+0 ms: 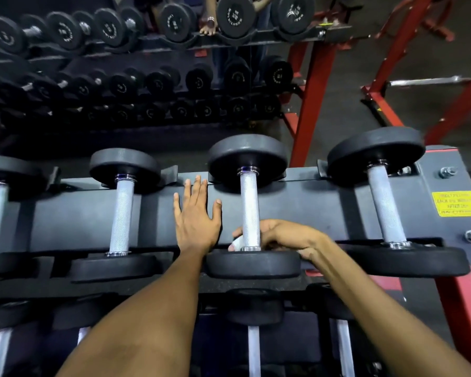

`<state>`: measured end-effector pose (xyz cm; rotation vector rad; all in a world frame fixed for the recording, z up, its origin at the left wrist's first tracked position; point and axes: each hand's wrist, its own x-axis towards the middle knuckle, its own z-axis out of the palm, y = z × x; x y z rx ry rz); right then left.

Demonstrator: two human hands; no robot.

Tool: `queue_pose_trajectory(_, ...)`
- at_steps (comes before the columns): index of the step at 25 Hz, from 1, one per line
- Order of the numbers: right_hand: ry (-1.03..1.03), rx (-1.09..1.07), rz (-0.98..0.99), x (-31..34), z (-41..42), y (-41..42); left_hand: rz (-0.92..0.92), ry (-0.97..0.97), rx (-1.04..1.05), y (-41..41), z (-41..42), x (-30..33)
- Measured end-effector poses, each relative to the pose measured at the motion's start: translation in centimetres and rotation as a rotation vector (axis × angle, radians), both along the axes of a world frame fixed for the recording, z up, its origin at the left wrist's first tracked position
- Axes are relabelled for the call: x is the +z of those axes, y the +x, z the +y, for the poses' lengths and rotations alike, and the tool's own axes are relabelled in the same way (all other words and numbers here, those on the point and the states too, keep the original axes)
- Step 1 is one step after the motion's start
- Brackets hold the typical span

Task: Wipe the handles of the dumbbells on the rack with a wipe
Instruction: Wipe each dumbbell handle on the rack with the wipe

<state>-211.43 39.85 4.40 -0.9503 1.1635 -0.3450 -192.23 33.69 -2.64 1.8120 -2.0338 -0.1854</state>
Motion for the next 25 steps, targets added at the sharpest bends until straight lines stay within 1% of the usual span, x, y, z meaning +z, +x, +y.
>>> queue_pose_trajectory(2, -0.013, 0.037, 0.055, -0.7, -0.2, 0.1, 0.002, -0.001, -0.003, 0.0, 0.1, 0.0)
queue_pose_trajectory(4, -0.088, 0.040, 0.176, 0.0, -0.1, -0.7, 0.010, -0.005, 0.002, 0.0, -0.1, -0.1)
queue_pose_trajectory(6, -0.065, -0.024, 0.107, 0.4, 0.2, -0.7, 0.012, -0.010, 0.012, 0.0, -0.1, -0.2)
queue_pose_trajectory(7, -0.046, -0.031, 0.026, 0.5, 0.6, -0.4, 0.011, -0.015, 0.013, 0.0, -0.1, -0.1)
queue_pose_trajectory(9, -0.070, -0.030, -0.004, 1.2, 1.3, -0.2, 0.015, -0.018, 0.006, -0.1, 0.0, -0.1)
queue_pose_trajectory(11, -0.124, -0.046, 0.117, 1.8, 1.3, -0.3, 0.016, -0.014, 0.001, -0.1, -0.2, -0.3)
queue_pose_trajectory(13, -0.191, -0.035, 0.355, 2.8, 1.2, 0.2, 0.014, -0.004, 0.002, -0.1, -0.3, -0.3)
queue_pose_trajectory(14, -0.222, 0.022, 0.516, 3.4, 1.3, 1.0, 0.014, -0.001, 0.003, -0.1, -0.2, -0.3)
queue_pose_trajectory(15, -0.279, 0.114, 0.723, 4.1, 1.3, 2.0, 0.016, -0.001, 0.006, -0.2, -0.1, -0.2)
queue_pose_trajectory(16, -0.370, 0.220, 0.896, 4.9, 1.3, 3.2, 0.018, -0.002, 0.008, -0.3, 0.0, -0.2)
queue_pose_trajectory(17, -0.467, 0.296, 0.999, 6.2, 1.4, 4.4, 0.018, 0.000, 0.008, -0.2, -0.1, -0.1)
queue_pose_trajectory(18, -0.548, 0.345, 0.994, 7.4, 1.3, 5.3, 0.018, 0.005, 0.005, -0.1, -0.1, -0.1)
queue_pose_trajectory(20, -0.669, 0.415, 0.846, 9.0, 0.2, 5.9, -0.002, 0.015, -0.028, 0.2, 0.0, -0.1)
queue_pose_trajectory(21, -0.735, 0.507, 0.826, 9.1, -0.6, 6.2, -0.021, 0.016, -0.045, 0.2, 0.0, -0.1)
queue_pose_trajectory(22, -0.773, 0.644, 0.879, 8.6, -1.4, 6.7, -0.030, 0.010, -0.048, 0.2, 0.0, -0.1)
queue_pose_trajectory(23, -0.751, 0.790, 0.958, 8.1, -1.9, 7.3, -0.025, 0.005, -0.035, 0.1, -0.1, 0.0)
queue_pose_trajectory(25, -0.633, 1.024, 1.069, 7.2, -2.3, 8.3, -0.011, 0.005, -0.005, 0.0, 0.0, 0.1)
